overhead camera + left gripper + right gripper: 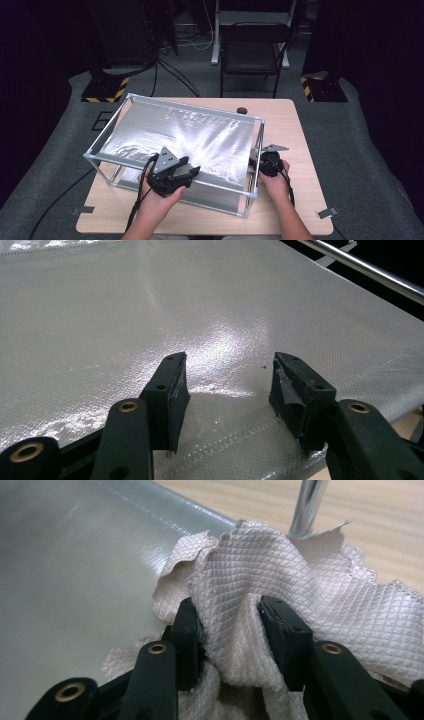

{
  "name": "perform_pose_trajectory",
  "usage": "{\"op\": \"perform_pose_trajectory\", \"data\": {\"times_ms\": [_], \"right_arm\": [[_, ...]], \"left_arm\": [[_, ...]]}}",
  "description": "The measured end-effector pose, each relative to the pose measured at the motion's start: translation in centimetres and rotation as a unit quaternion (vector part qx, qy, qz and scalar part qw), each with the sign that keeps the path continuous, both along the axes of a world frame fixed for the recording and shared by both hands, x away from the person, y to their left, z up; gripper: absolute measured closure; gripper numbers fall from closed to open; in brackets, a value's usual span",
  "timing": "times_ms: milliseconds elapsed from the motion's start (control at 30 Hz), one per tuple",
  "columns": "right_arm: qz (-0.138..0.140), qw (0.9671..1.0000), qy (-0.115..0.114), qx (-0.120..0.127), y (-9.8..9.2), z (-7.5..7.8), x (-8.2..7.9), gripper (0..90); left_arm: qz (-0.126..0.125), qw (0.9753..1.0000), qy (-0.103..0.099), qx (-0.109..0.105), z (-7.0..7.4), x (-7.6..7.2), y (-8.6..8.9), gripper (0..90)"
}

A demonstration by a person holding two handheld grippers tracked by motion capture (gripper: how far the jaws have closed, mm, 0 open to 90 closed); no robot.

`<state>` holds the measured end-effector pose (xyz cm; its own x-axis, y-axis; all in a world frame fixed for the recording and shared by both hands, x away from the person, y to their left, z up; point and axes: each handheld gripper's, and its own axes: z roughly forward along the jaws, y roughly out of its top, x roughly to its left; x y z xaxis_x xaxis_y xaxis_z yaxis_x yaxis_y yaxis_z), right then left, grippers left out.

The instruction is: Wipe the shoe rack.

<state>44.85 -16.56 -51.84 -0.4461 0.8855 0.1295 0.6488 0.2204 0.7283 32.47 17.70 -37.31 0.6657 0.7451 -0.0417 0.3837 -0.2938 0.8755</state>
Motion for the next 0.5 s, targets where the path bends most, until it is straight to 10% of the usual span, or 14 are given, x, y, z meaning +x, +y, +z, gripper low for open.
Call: {"op": "perform_pose_trajectory", "data": {"times_ms": [500], "right_arm": [[0.064, 0.9979, -0.001, -0.002, 0.8, 0.0, -7.2, 61.4]], "left_arm": [[0.002, 1.0, -0.003, 0.001, 0.0, 0.1, 0.0, 48.3]]}}
